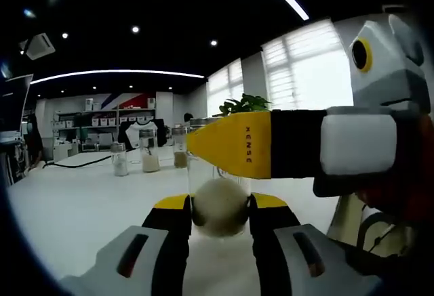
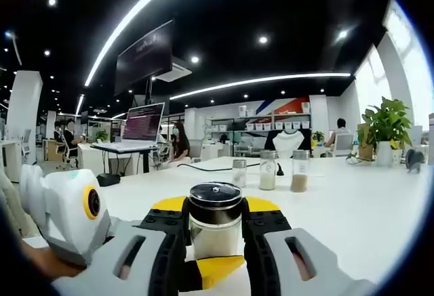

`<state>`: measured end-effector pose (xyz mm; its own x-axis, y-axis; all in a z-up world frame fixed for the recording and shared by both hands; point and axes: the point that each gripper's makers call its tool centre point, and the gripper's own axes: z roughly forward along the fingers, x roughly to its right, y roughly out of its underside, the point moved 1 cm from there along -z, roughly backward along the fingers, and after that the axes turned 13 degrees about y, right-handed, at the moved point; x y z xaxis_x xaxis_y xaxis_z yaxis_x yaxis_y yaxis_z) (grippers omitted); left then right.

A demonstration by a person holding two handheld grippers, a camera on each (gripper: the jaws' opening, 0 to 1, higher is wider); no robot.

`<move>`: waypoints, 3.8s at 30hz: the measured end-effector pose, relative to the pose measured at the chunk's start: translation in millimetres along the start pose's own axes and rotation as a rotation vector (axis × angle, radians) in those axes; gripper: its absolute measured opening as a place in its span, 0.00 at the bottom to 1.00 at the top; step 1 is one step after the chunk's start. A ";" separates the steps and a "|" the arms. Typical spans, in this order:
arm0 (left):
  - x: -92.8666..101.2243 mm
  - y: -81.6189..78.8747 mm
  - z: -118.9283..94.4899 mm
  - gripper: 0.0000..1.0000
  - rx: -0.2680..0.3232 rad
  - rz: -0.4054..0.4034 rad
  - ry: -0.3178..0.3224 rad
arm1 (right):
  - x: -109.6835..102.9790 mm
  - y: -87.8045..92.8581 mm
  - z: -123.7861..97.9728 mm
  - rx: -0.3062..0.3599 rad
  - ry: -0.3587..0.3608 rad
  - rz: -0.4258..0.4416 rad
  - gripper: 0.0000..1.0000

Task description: Rotate the seasoning bottle until the label or dispensing opening points toward the visible target arrow and the bottle remains upright within the marked orientation range

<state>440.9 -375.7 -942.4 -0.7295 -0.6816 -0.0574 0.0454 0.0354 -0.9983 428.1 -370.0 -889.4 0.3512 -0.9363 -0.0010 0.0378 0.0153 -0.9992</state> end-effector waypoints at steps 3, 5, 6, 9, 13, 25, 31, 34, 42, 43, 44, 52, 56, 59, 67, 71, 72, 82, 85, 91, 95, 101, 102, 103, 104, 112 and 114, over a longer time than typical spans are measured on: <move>-0.2 0.2 -1.9 0.35 0.010 -0.004 -0.008 | -1.2 0.6 -0.5 0.006 0.018 0.003 0.28; -1.9 -0.6 -4.0 0.35 0.009 -0.011 -0.004 | -1.9 -0.1 0.0 0.012 0.007 0.007 0.28; -2.6 -1.8 -4.8 0.35 0.011 -0.005 -0.003 | -2.7 -1.4 0.4 0.020 -0.008 0.013 0.28; -5.2 -1.9 -6.0 0.35 0.010 0.004 0.001 | -4.1 -2.0 1.3 0.012 -0.036 0.016 0.28; -7.5 0.9 -6.7 0.35 0.004 -0.008 0.018 | -6.8 1.5 1.9 -0.007 -0.080 -0.020 0.28; -5.5 -2.4 -9.1 0.35 0.000 0.019 0.131 | -7.6 0.4 -4.5 -0.017 -0.247 -0.100 0.29; -1.1 -3.4 -9.5 0.35 -0.015 0.041 0.180 | -6.9 -0.4 -7.6 -0.017 -0.276 -0.094 0.29; 2.4 -10.5 -11.8 0.35 0.010 0.023 0.220 | -8.9 -6.3 -10.4 0.008 -0.304 -0.083 0.29; 7.4 -10.5 -15.6 0.35 0.026 0.002 0.296 | -11.1 -5.0 -14.2 -0.003 -0.356 -0.080 0.30; 8.8 -11.7 -16.1 0.35 0.029 0.003 0.308 | -10.8 -5.8 -14.8 -0.006 -0.366 -0.063 0.30; 9.5 -12.8 -16.6 0.35 0.032 0.006 0.317 | -11.3 -6.4 -15.8 -0.010 -0.377 -0.041 0.30; 19.4 -14.3 -22.1 0.35 0.038 0.005 0.414 | -15.0 -5.1 -21.5 -0.039 -0.445 0.033 0.31; 19.6 -12.0 -21.1 0.35 0.015 0.001 0.422 | -17.9 -3.6 -22.2 -0.030 -0.435 -0.028 0.31; 18.9 -9.7 -16.2 0.35 0.006 0.005 0.393 | -18.2 -2.0 -19.7 -0.006 -0.396 -0.121 0.30; 7.9 -5.2 -5.9 0.36 0.002 -0.057 0.261 | -2.2 0.8 -6.1 -0.022 -0.225 -0.094 0.30; 6.7 -6.3 -3.5 0.36 0.020 -0.081 0.223 | 0.7 -3.5 -4.1 -0.003 -0.171 -0.079 0.30; 6.8 -6.1 -3.1 0.36 0.021 -0.080 0.216 | 0.8 -3.6 -3.9 0.000 -0.158 -0.077 0.30; 4.6 -4.2 0.3 0.37 0.021 -0.071 0.114 | 7.4 -8.3 -2.1 0.023 -0.043 -0.004 0.30; 4.0 -2.4 1.1 0.37 0.026 -0.092 0.077 | 8.4 -9.7 -3.3 0.036 0.004 0.022 0.30; 2.9 -1.0 0.4 0.37 0.027 -0.075 0.032 | 5.5 -8.3 -3.6 0.038 0.036 0.018 0.30; 1.1 -0.6 -0.9 0.37 0.024 -0.048 -0.005 | 3.8 -7.6 -3.3 0.042 0.060 0.017 0.30; 1.4 1.5 -1.9 0.35 0.021 -0.046 -0.005 | 2.1 -5.9 -2.4 0.028 0.049 0.025 0.30; 0.4 2.2 -2.5 0.35 0.014 -0.043 0.000 | 2.0 -6.5 -2.5 0.020 0.035 0.034 0.30; -0.1 2.5 -2.7 0.35 0.008 -0.032 0.004 | 1.5 -7.1 -1.7 0.022 0.023 0.029 0.31; -1.3 2.4 -3.1 0.35 0.003 -0.026 0.008 | -0.4 -6.9 -1.2 0.020 0.001 0.019 0.31; -9.2 -0.4 -8.1 0.35 -0.013 -0.009 0.063 | -10.7 -4.0 -1.6 0.003 -0.163 -0.052 0.30; -8.2 -0.4 -7.9 0.35 -0.019 -0.007 0.089 | -11.6 -3.2 -2.3 0.001 -0.176 -0.063 0.30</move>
<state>441.4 -364.3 -941.5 -0.7875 -0.6143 -0.0498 0.0279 0.0451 -0.9986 421.8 -360.0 -886.2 0.5066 -0.8594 0.0688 0.0658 -0.0411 -0.9970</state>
